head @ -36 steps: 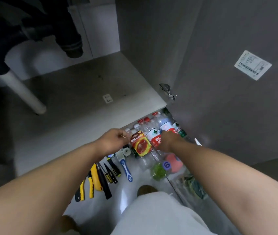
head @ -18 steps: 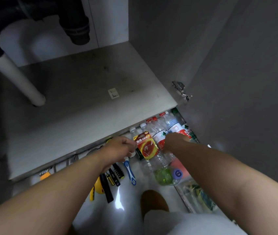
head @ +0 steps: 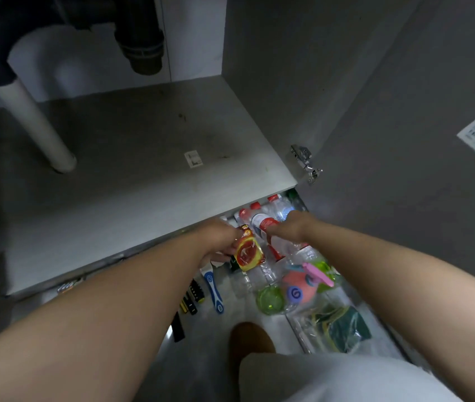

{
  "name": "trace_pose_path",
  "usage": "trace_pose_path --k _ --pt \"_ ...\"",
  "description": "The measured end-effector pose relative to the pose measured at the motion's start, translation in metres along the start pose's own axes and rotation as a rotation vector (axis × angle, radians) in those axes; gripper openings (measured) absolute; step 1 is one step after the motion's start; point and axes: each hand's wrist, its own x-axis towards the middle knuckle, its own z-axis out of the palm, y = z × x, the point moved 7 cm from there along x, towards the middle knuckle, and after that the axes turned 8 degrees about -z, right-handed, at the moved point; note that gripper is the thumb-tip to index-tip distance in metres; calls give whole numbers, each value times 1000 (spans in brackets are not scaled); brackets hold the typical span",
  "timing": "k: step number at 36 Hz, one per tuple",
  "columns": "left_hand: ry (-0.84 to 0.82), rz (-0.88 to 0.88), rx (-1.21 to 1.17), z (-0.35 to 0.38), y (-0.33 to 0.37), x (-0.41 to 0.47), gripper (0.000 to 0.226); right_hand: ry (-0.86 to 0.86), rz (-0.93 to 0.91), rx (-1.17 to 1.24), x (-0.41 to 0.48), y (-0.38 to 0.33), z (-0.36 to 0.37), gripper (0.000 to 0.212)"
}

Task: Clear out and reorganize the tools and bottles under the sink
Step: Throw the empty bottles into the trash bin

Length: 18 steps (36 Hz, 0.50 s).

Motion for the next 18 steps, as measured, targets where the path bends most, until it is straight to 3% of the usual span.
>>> trace_pose_path --k 1,2,5,8,12,15,18 --pt "-12 -9 -6 4 1 -1 24 -8 -9 83 -7 -5 -5 110" --pt "-34 -25 -7 8 2 -3 35 -21 -7 173 -13 -9 -8 114" --pt "-142 -101 -54 20 0 -11 61 -113 51 418 -24 -13 -9 68" --pt "-232 -141 -147 22 -2 -16 73 -329 -26 551 -37 -24 0 34" --pt "-216 -62 -329 6 -4 -14 59 -514 -190 703 -46 -48 15 14" --pt "-132 -13 -276 -18 -7 -13 60 -480 -172 706 -34 -55 35 14" --pt "-45 5 -225 -43 -15 -12 62 -255 -104 516 -8 -45 56 31"
